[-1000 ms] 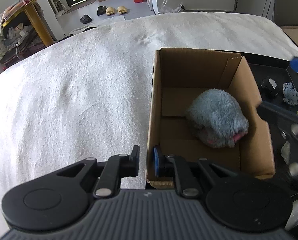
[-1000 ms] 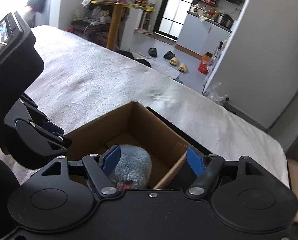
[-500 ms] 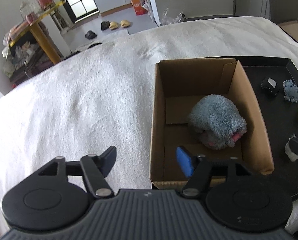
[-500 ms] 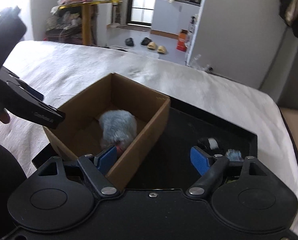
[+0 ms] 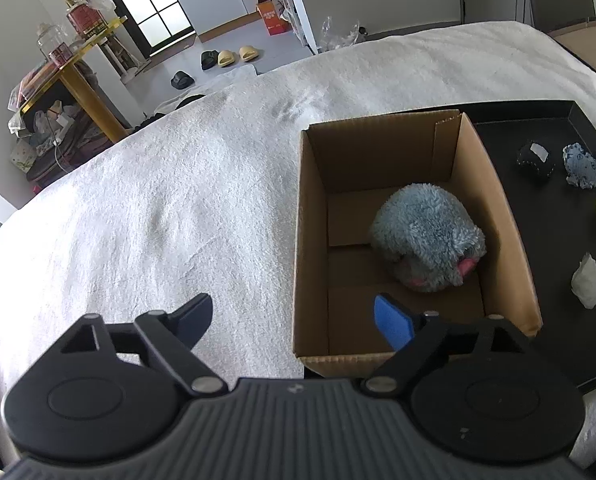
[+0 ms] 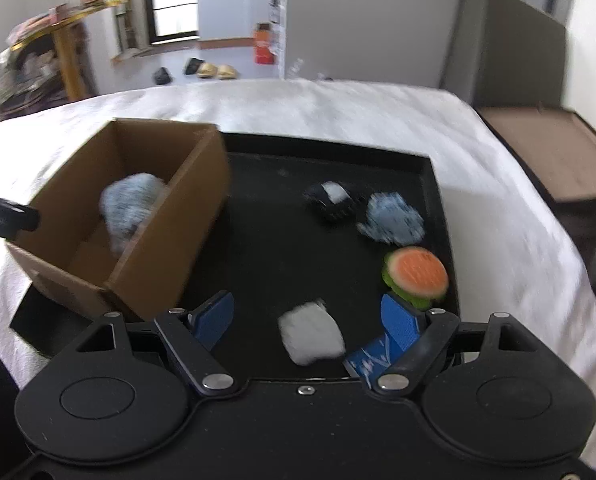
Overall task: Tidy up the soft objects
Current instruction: 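Move the right gripper back over the tray toward the blue tissue pack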
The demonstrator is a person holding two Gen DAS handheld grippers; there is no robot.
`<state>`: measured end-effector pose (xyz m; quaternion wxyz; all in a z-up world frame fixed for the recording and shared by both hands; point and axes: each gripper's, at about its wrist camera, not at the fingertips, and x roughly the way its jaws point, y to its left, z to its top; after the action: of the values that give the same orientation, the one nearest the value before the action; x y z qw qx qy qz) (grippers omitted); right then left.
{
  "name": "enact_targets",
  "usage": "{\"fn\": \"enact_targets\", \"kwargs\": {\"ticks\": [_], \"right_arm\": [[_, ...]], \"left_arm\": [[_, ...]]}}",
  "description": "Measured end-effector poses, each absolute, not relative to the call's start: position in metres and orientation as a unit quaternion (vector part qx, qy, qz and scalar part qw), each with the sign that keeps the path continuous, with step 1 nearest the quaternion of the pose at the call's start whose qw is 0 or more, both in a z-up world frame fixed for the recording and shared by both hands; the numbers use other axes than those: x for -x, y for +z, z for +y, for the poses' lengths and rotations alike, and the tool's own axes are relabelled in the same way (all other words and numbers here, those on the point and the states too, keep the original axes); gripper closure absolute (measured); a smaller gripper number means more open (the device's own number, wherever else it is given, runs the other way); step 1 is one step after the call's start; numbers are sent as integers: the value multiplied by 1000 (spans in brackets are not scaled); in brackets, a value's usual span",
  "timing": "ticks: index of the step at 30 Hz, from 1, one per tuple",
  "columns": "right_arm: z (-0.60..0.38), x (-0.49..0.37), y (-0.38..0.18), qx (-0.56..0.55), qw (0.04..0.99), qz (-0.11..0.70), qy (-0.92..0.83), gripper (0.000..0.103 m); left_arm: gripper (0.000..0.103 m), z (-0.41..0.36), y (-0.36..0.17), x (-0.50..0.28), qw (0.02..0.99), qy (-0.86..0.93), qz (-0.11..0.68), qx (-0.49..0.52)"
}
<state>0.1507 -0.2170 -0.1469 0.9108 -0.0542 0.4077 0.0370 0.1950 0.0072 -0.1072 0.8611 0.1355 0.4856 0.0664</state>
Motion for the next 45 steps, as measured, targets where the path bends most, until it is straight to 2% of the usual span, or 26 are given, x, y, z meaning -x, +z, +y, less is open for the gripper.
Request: {"fn": "enact_targets", "kwargs": {"ticks": [24,30,38,41,43,45], "right_arm": [[-284,-151,-210,-64,872,476,-99,23],[-285,-156,-225,-71,861,493,-106,27],[-283,-170,-229,-60,865,485,-114,27],[-280,-174,-227,-50,871,476,-105,39],[-276,-175,-225,-42,873,478,-94,53],[-273,-173,-222,-34,873,478,-90,58]], "left_arm": [[12,-6,-115,-201,846,101,492,-177],[12,-6,-117,-204,844,105,496,-176],[12,-4,-117,-206,843,109,498,-171],[12,-2,-116,-206,844,109,499,-164],[12,0,-117,-207,844,110,500,-159],[12,2,-116,-206,845,110,501,-153]]}}
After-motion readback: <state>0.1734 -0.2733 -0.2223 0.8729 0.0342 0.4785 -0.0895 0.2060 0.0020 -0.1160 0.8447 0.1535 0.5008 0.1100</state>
